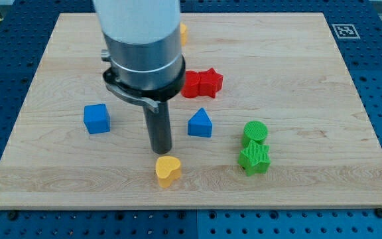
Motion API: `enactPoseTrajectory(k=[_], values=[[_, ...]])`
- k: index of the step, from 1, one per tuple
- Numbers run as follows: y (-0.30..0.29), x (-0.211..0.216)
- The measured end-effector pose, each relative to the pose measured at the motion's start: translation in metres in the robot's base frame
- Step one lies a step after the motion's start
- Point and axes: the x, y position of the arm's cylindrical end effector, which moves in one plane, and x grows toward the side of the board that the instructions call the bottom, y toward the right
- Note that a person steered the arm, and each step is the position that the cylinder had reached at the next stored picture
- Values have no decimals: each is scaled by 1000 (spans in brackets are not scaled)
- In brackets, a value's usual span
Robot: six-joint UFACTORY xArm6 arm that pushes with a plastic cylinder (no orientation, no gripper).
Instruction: Move the yellow heart near to the blue triangle
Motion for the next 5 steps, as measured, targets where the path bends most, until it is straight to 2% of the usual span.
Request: enactPoseTrajectory(k=[1,2,3,4,5], values=[[10,0],[45,6],[61,28],[58,48],[22,75]])
